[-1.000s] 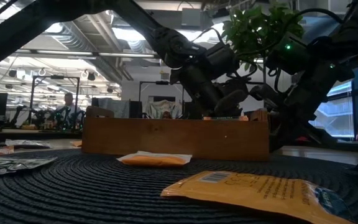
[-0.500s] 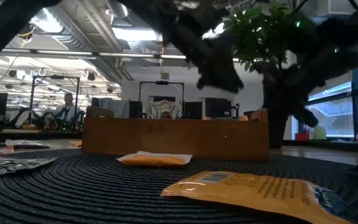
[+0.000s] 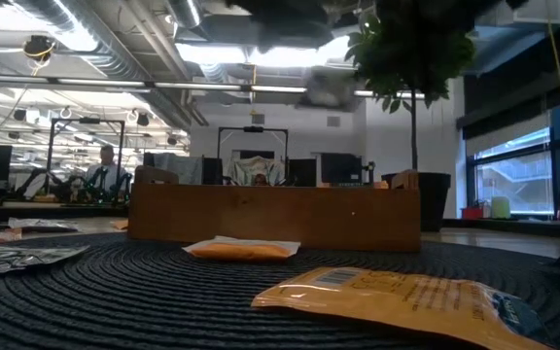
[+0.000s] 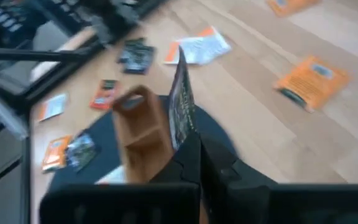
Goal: Pick & Place Tea
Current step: Put the black tea bag into the middle section of the wooden organizer
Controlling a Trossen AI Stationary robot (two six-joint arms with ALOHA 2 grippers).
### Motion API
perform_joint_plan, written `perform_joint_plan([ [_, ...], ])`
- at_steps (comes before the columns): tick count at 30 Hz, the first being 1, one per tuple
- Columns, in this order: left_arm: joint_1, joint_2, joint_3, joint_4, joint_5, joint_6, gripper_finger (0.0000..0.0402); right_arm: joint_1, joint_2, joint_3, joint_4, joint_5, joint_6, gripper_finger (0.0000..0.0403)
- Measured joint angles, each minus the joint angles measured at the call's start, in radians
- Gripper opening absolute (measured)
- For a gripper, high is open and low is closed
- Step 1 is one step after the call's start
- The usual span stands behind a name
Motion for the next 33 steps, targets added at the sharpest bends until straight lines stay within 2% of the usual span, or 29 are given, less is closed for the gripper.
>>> perform_joint_plan([
  [3,-0.039,-0.112,-0.125,0.053,-0.017,-0.042,0.012,0.023,0.044,0.051,0.007,0.001,-0.029,0.0],
  [6,-0.091,-0.203,-0.233,0.119,-0.104,-0.088,0.012,0.038,0.108,0.078,0.007,-0.001,-0.051,0.0],
  [9,-0.138,-0.278,-0.317,0.148,-0.195,-0.107,0.012,0.056,0.181,0.089,0.013,-0.001,-0.082,0.0],
  [14,-0.204,-0.356,-0.41,0.164,-0.265,-0.128,0.012,0.078,0.285,0.105,0.041,-0.018,-0.105,0.0],
  [21,-0.244,-0.371,-0.466,0.177,-0.345,-0.177,0.012,0.081,0.37,0.105,0.095,-0.036,-0.104,0.0],
  [33,-0.247,-0.37,-0.468,0.153,-0.388,-0.193,0.012,0.081,0.464,0.106,0.144,-0.039,-0.14,0.0003],
])
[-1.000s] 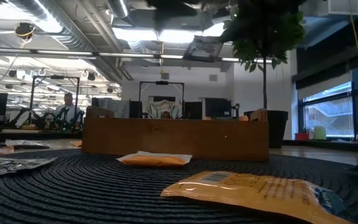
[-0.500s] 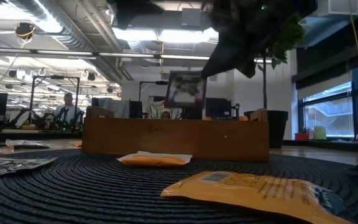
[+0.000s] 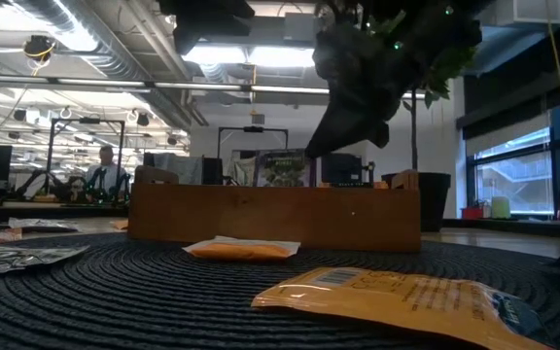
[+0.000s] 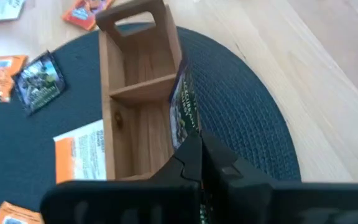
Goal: Pick & Place Tea
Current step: Put the black tea bag into the middle section of the wooden organizer
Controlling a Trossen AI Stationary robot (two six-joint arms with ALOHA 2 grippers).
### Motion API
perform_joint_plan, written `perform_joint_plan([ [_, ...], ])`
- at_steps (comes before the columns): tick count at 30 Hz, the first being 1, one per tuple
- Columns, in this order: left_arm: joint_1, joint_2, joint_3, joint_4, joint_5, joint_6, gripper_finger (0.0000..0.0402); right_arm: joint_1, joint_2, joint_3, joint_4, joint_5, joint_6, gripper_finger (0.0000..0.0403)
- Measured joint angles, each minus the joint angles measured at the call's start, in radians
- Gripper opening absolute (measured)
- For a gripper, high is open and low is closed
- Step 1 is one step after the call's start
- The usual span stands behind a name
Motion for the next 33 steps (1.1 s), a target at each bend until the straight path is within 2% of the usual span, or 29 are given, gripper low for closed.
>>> perform_joint_plan([
  [6,0.0,0.0,0.0,-0.004,-0.022,0.002,0.012,0.0,0.041,0.0,0.019,0.0,-0.019,0.0006],
  [18,0.0,0.0,0.0,-0.005,-0.025,0.003,0.012,0.0,0.039,0.0,0.025,-0.015,-0.039,0.0013],
  [26,0.0,0.0,0.0,-0.005,-0.025,0.003,0.012,-0.007,0.024,-0.001,0.025,0.005,-0.029,0.0078],
  [33,0.0,0.0,0.0,-0.009,-0.025,0.003,0.012,-0.035,-0.075,-0.001,-0.002,0.008,-0.025,0.0117],
])
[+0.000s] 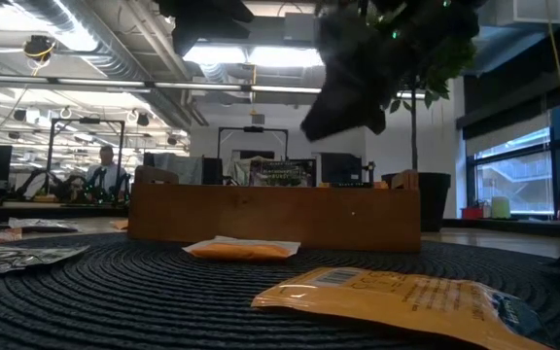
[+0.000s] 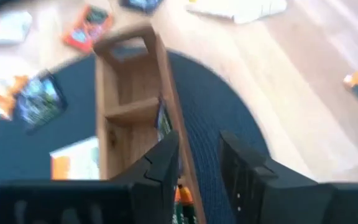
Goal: Pick & Place Tea
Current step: Put the black tea bag into the middle section of the wooden organizer
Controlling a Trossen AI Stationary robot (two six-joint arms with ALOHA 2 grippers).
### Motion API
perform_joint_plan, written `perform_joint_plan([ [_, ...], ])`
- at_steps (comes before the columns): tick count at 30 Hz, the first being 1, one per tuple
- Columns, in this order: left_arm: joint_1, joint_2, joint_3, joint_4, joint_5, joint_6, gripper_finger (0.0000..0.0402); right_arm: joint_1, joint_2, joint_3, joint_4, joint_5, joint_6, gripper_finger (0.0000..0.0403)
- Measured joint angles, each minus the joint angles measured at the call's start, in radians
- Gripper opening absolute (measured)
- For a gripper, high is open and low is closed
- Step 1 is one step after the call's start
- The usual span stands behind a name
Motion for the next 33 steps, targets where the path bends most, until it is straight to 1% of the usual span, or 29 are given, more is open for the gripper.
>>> perform_joint_plan([
  [6,0.0,0.0,0.0,0.007,0.002,-0.001,0.012,-0.002,-0.115,0.001,-0.083,-0.014,0.005,0.012],
  [10,-0.011,0.0,0.0,0.057,0.022,-0.003,0.012,0.001,-0.153,0.001,-0.162,-0.039,0.032,0.012],
  [12,-0.022,0.001,0.0,0.106,0.039,-0.003,0.012,0.002,-0.153,0.001,-0.188,-0.047,0.071,0.012],
  [15,-0.047,0.028,0.0,0.213,0.078,0.01,0.012,0.006,-0.144,0.001,-0.22,-0.096,0.109,0.012],
  [18,-0.074,0.09,-0.001,0.331,0.127,0.037,0.012,0.014,-0.133,0.0,-0.249,-0.135,0.143,0.012],
  [21,-0.095,0.166,0.002,0.403,0.141,0.034,0.012,0.029,-0.131,0.0,-0.277,-0.158,0.184,0.012],
  [24,-0.109,0.242,0.024,0.396,0.146,0.021,0.012,0.049,-0.131,0.0,-0.299,-0.232,0.195,0.012],
  [26,-0.119,0.287,0.049,0.398,0.164,0.013,0.012,0.074,-0.131,0.0,-0.322,-0.298,0.192,0.012],
  [27,-0.125,0.308,0.065,0.398,0.177,0.01,0.012,0.091,-0.131,0.0,-0.325,-0.312,0.205,0.012],
  [31,-0.147,0.373,0.125,0.396,0.204,0.008,0.012,0.18,-0.131,0.0,-0.335,-0.312,0.296,0.012],
  [33,-0.155,0.397,0.153,0.398,0.204,0.008,0.012,0.242,-0.131,0.0,-0.346,-0.286,0.337,0.012],
])
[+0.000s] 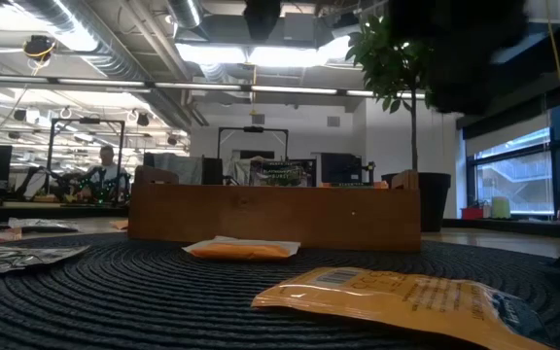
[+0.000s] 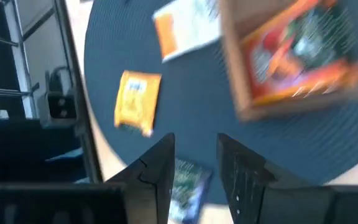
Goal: Pick & Place Tea
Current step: Put the black tea bag into the middle section of the wooden organizer
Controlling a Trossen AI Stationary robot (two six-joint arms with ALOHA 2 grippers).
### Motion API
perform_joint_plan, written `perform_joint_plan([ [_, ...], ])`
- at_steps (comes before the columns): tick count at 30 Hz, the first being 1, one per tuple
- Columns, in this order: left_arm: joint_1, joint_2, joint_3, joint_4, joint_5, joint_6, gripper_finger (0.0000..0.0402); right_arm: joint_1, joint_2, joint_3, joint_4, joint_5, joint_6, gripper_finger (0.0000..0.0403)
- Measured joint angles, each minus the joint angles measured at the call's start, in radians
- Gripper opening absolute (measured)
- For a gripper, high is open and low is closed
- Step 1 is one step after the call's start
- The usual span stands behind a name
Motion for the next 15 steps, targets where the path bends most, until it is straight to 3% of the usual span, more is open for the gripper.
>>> perform_joint_plan([
  [6,-0.011,0.115,0.101,-0.004,0.047,0.007,0.012,0.177,0.0,0.0,-0.05,0.14,0.21,0.012],
  [15,-0.014,0.383,0.357,-0.107,0.171,0.066,0.012,0.356,0.037,0.0,-0.032,0.268,0.542,0.012],
])
